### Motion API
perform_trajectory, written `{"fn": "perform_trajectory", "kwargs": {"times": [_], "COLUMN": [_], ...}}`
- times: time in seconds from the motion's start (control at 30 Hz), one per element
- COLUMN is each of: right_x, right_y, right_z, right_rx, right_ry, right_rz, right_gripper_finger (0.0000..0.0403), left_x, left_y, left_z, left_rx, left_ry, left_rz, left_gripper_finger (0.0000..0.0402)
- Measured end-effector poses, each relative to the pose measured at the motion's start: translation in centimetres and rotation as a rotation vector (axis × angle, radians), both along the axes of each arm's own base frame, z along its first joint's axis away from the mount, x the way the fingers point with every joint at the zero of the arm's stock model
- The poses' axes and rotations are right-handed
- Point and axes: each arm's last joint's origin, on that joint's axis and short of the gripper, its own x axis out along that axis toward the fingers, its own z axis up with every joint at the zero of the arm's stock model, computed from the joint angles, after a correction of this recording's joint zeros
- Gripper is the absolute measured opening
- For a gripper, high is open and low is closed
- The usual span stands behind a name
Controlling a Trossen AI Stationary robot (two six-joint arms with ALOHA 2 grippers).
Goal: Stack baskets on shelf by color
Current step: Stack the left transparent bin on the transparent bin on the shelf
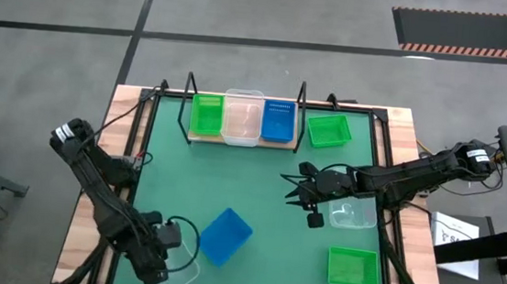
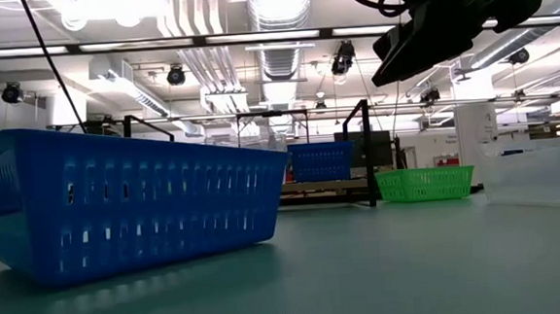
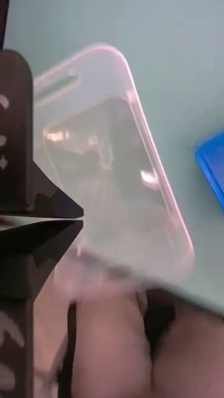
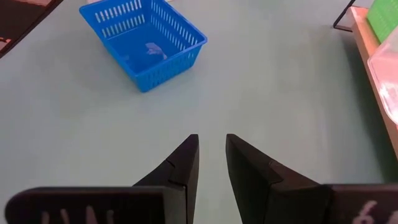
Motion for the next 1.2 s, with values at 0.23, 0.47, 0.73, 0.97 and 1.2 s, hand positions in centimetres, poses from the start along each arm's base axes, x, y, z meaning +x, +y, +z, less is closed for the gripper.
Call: {"fn": "perform_trajectory", "kwargs": {"times": [0.23, 0.47, 0.73, 0.97, 1.2], "right_x": [0.0, 0.0, -0.1, 0.0, 0.0], "right_y": [0.0, 0.0, 0.0, 0.0, 0.0], "right_z": [0.0, 0.0, -0.1, 0.0, -0.1], "right_rx": [0.0, 0.025, 0.014, 0.011, 0.011], "right_ry": [-0.001, 0.01, 0.012, 0.007, 0.008], "right_rz": [0.0, -0.019, -0.011, -0.009, -0.009], "right_gripper_finger": [0.0073, 0.0073, 0.0073, 0.0073, 0.0073], "left_x": [-1.3, -1.6, -0.4, -0.4, -0.1], "left_y": [2.8, 5.5, 4.4, 4.5, 4.5], "left_z": [-6.9, -6.8, -5.0, -4.8, -4.8], "left_rx": [0.164, 0.117, -0.04, -0.034, 0.008], "left_ry": [0.226, 0.442, 0.227, 0.216, 0.161], "left_rz": [0.028, 0.028, -0.044, -0.031, 0.004], "left_gripper_finger": [0.0, 0.0, 0.0, 0.0, 0.0]}}
